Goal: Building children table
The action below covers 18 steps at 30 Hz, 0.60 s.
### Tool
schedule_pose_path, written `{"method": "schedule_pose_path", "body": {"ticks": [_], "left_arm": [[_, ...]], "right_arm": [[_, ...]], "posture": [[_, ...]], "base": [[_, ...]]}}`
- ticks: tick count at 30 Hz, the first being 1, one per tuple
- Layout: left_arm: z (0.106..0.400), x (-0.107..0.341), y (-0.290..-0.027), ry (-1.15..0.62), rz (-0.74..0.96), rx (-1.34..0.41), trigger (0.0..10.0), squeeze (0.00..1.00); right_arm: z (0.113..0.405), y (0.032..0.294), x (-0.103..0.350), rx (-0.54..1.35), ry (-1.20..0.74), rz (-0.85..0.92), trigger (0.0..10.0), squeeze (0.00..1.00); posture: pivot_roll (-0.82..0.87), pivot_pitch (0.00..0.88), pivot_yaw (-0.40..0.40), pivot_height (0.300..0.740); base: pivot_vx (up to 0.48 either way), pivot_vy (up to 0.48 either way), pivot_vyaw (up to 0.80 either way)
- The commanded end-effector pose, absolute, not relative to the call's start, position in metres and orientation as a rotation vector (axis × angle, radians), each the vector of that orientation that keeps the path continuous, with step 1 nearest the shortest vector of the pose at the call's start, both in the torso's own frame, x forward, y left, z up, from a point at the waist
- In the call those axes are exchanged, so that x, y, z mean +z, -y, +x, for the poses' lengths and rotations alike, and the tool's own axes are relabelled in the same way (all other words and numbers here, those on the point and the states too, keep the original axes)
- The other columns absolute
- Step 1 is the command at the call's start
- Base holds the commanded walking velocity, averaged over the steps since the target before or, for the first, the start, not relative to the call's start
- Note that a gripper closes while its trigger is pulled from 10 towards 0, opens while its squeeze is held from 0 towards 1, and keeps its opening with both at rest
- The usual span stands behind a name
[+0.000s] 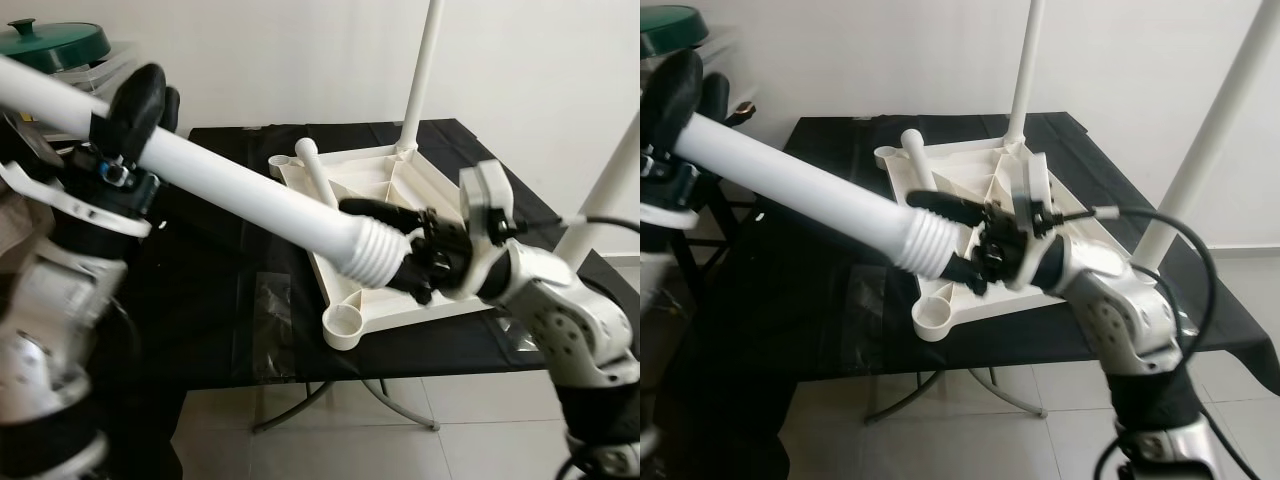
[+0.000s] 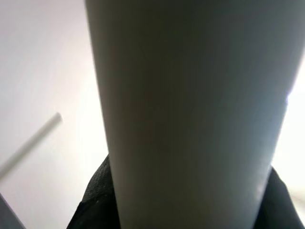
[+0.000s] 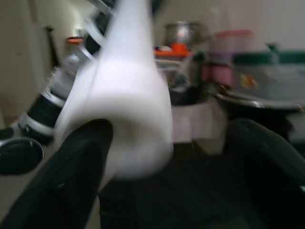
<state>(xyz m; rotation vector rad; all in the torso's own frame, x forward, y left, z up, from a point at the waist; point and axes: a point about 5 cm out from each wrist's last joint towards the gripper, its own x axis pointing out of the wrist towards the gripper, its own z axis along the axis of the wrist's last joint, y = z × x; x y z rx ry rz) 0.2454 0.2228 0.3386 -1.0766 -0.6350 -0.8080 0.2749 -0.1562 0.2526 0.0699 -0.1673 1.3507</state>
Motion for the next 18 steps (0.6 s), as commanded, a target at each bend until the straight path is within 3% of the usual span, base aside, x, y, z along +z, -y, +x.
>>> {"method": "schedule_pose_path", "body": {"ticks": [1, 12, 13, 14, 15, 17, 18], "left_arm": [[0.243, 0.346, -0.239, 0.713, -1.081, -0.773, 0.0, 0.0], [0.243, 0.362, -0.255, 0.656, -0.792, -0.746, 0.0, 0.0], [0.245, 0.361, -0.249, 0.603, -0.675, -0.737, 0.0, 0.0], [0.249, 0.358, -0.24, 0.545, -0.546, -0.737, 0.0, 0.0], [0.249, 0.358, -0.24, 0.545, -0.546, -0.737, 0.0, 0.0], [0.253, 0.351, -0.227, 0.467, -0.36, -0.733, 0.0, 0.0], [0.257, 0.345, -0.217, 0.429, -0.271, -0.736, 0.0, 0.0]], "right_arm": [[0.268, 0.151, 0.247, 1.424, 0.129, 0.073, 10.0, 1.0], [0.252, 0.175, 0.237, 1.438, 0.016, 0.023, 10.0, 1.0], [0.251, 0.175, 0.241, 1.442, 0.032, -0.013, 10.0, 0.7], [0.252, 0.174, 0.248, 1.444, 0.052, -0.076, 10.0, 0.0], [0.252, 0.174, 0.248, 1.444, 0.052, -0.076, 10.0, 0.0], [0.254, 0.171, 0.256, 1.437, 0.071, -0.18, 10.0, 0.0], [0.269, 0.17, 0.255, 1.317, 0.069, -0.319, 10.0, 0.0]], "posture": [[-0.01, 0.01, 0.032, 0.74], [-0.02, 0.017, 0.035, 0.74], [-0.02, 0.019, 0.035, 0.74], [-0.02, 0.019, 0.035, 0.74], [-0.02, 0.019, 0.035, 0.74], [-0.02, 0.019, 0.035, 0.74], [-0.02, 0.019, 0.033, 0.74]], "base": [[0.0, 0.0, 0.0], [0.0, 0.0, 0.0], [0.0, 0.0, 0.0], [0.0, 0.0, 0.0], [0.0, 0.0, 0.0], [0.0, 0.0, 0.0], [0.0, 0.0, 0.0]]}}
